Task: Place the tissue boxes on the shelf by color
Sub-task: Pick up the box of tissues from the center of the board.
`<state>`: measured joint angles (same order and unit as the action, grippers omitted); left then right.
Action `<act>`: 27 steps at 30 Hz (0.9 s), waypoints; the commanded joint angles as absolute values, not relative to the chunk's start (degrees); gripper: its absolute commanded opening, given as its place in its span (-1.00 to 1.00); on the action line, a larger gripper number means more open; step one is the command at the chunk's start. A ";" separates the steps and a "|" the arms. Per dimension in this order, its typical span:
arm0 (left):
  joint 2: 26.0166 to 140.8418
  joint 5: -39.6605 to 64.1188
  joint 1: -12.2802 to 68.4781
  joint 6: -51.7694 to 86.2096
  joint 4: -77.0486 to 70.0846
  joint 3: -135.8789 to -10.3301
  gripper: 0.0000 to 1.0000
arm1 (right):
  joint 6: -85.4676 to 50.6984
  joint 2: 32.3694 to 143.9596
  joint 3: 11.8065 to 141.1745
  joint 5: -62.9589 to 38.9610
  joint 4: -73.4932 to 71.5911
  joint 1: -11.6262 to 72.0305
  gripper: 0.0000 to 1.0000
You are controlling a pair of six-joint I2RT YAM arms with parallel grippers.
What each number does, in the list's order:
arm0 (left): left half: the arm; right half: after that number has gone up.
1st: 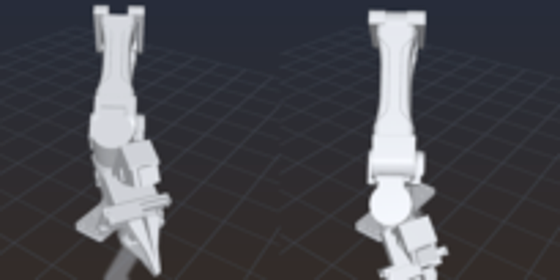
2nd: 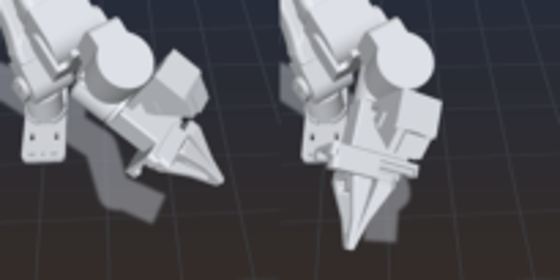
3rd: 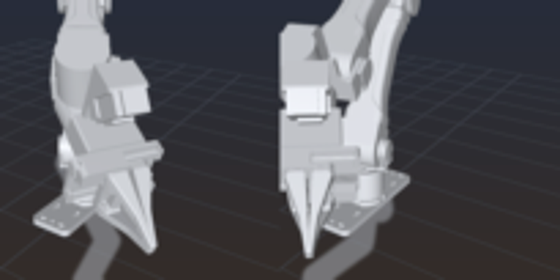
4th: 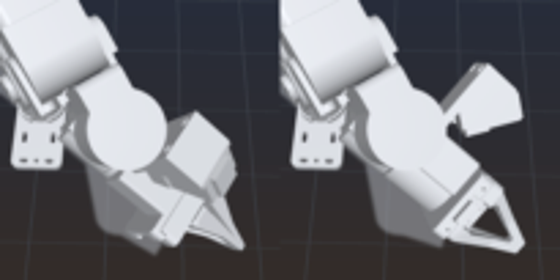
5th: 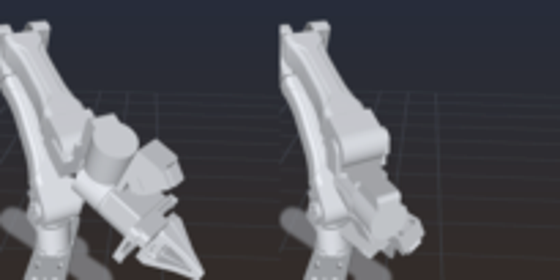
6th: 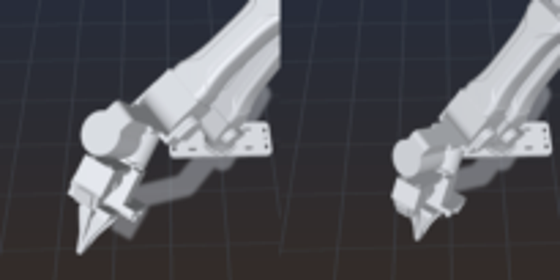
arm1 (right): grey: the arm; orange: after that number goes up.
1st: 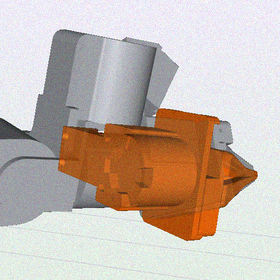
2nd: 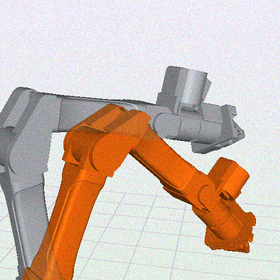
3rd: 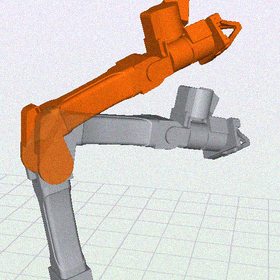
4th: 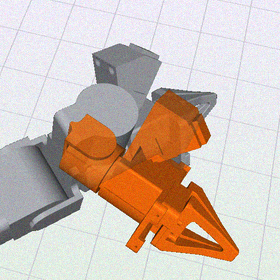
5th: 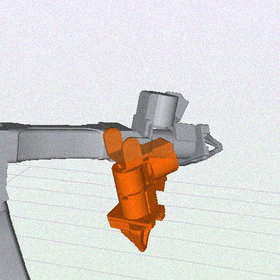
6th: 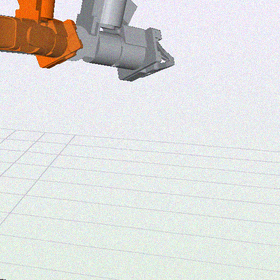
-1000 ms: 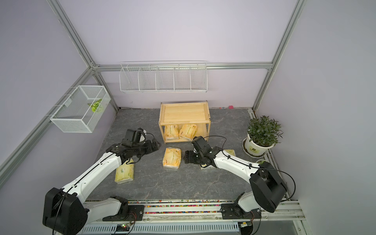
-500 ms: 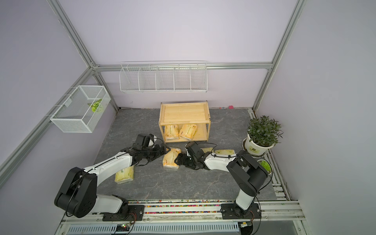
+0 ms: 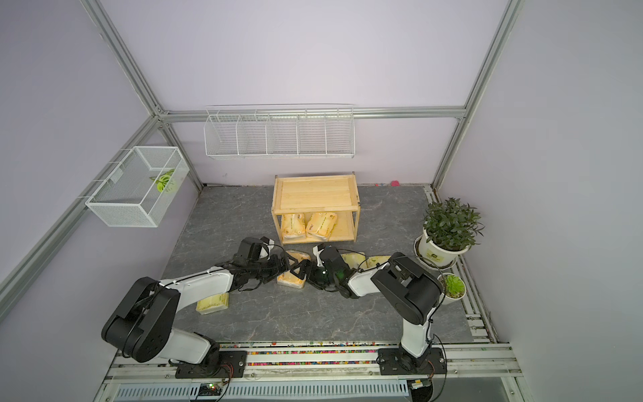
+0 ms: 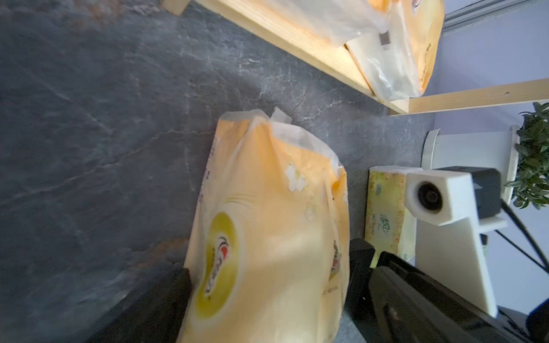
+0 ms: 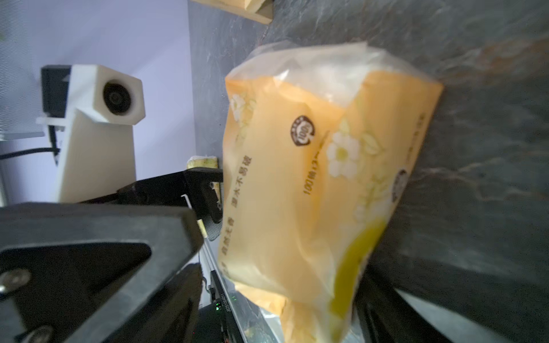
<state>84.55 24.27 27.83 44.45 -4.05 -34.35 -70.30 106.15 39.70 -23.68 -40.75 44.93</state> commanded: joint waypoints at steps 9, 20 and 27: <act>84.74 25.97 29.89 47.26 -8.90 -29.49 1.00 | -84.58 120.59 34.31 -24.76 -69.95 46.73 0.69; 81.51 23.91 29.95 45.12 -2.79 -32.14 1.00 | -74.97 103.07 29.70 -18.21 -41.82 46.67 0.68; 82.14 22.29 29.91 45.35 -2.19 -33.46 1.00 | -67.78 91.17 30.92 -9.20 -16.89 46.02 0.70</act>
